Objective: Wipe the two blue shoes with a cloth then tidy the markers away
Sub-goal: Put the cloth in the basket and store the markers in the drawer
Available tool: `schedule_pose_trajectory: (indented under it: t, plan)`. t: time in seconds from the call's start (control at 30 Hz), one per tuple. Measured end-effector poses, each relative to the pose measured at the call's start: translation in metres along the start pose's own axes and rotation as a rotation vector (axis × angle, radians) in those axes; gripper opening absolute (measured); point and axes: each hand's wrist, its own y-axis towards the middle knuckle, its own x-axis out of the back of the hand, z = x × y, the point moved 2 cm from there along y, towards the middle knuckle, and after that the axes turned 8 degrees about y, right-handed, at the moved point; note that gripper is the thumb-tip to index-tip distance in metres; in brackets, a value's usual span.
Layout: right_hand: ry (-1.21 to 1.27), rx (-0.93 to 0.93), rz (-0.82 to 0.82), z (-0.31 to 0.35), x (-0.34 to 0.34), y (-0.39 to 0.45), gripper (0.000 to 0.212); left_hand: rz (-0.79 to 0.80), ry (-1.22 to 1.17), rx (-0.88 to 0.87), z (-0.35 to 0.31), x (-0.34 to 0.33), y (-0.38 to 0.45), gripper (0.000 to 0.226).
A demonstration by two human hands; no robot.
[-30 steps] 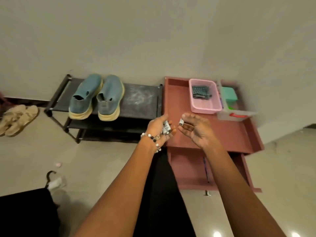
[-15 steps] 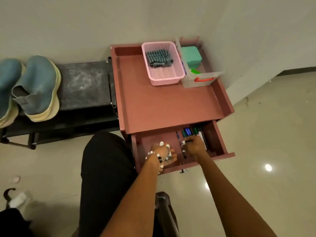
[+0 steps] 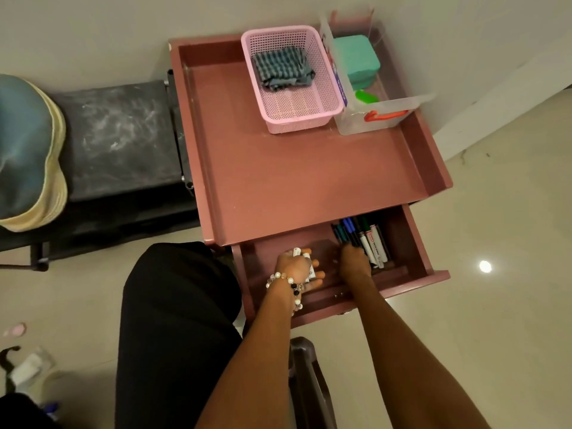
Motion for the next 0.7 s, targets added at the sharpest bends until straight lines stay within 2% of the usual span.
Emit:
schedule_pose_trajectory:
  t: [0.07, 0.13, 0.2, 0.27, 0.37, 0.43, 0.53, 0.6, 0.7]
  plan:
    - [0.164, 0.024, -0.023, -0.005, 0.012, -0.001, 0.028, -0.006, -0.026, 0.021, 0.003, -0.002, 0.0, 0.019]
    - [0.513, 0.04, 0.012, -0.004, 0.028, -0.013, 0.028, -0.017, -0.022, 0.032, 0.007, -0.005, 0.001, 0.02]
    - [0.97, 0.008, 0.154, 0.002, 0.043, -0.04, 0.026, -0.036, 0.006, 0.034, 0.011, -0.005, 0.001, 0.018]
    - [1.15, 0.041, 0.31, 0.007, 0.05, -0.063, 0.025, -0.039, 0.028, 0.035, 0.012, -0.006, 0.002, 0.016]
    - [1.045, 0.108, 0.369, 0.009, 0.046, -0.076, 0.024, 0.017, 0.028, 0.066, 0.012, -0.008, 0.0, 0.018]
    - [1.023, 0.103, 0.387, 0.007, 0.04, -0.069, 0.027, 0.052, 0.026, 0.081, 0.011, -0.008, 0.0, 0.024]
    - [0.95, 0.096, 0.421, 0.006, 0.038, -0.052, 0.03, 0.045, 0.049, 0.065, 0.01, -0.01, 0.0, 0.021]
    - [0.858, 0.047, 0.323, 0.004, 0.034, -0.036, 0.024, 0.011, 0.041, 0.041, 0.008, -0.009, 0.001, 0.018]
    - [0.551, 0.025, 0.119, -0.001, 0.021, -0.008, 0.017, -0.038, 0.032, 0.013, 0.002, -0.005, 0.006, 0.023]
